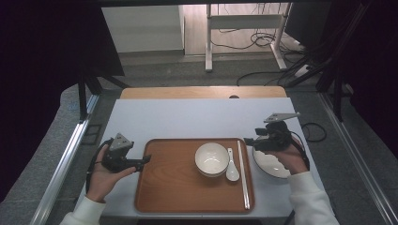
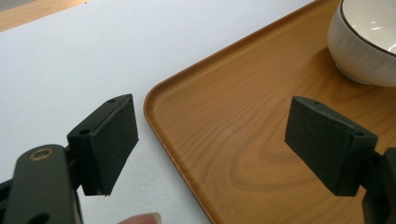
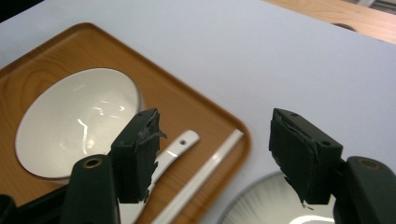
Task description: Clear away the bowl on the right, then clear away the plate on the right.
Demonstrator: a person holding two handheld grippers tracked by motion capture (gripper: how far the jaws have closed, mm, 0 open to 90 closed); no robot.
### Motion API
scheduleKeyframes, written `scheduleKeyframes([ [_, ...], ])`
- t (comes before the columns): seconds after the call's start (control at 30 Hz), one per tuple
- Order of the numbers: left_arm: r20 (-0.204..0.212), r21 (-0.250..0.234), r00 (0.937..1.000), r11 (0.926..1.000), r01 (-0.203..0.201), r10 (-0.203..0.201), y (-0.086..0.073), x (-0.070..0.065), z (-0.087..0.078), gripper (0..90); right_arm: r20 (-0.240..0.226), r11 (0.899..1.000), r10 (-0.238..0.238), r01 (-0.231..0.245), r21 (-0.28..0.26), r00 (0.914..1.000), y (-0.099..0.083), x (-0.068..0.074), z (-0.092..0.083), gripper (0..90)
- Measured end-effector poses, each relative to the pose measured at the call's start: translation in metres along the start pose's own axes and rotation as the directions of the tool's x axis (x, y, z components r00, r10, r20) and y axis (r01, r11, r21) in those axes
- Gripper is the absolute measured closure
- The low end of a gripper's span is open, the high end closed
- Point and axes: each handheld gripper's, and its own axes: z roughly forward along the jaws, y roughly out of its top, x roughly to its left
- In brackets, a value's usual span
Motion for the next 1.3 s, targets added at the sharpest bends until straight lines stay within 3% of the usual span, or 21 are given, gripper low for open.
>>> scheduleKeyframes([
  [0.33, -0.001, 0.003, 1.0000, 1.0000, 0.000, 0.000, 0.000, 0.000, 0.001, 16.6, 0.063, 0.999, 0.044, -0.046, 0.020, 0.9970, -0.012, -0.027, -0.020, 33.6],
  [0.63, -0.007, 0.005, 1.0000, 1.0000, 0.002, -0.002, -0.002, -0.001, 0.000, 16.7, 0.116, 0.993, 0.106, -0.111, 0.036, 0.9876, -0.022, -0.050, -0.030, 34.6],
  [1.0, -0.001, 0.006, 1.0000, 1.0000, -0.007, 0.007, 0.000, -0.004, 0.001, 16.7, 0.162, 0.979, 0.178, -0.191, 0.069, 0.9707, -0.041, -0.075, -0.043, 37.1],
  [1.3, -0.004, 0.011, 1.0000, 0.9999, -0.003, 0.003, -0.002, -0.002, 0.001, 16.7, 0.224, 0.959, 0.233, -0.262, 0.105, 0.9463, -0.057, -0.096, -0.051, 36.3],
])
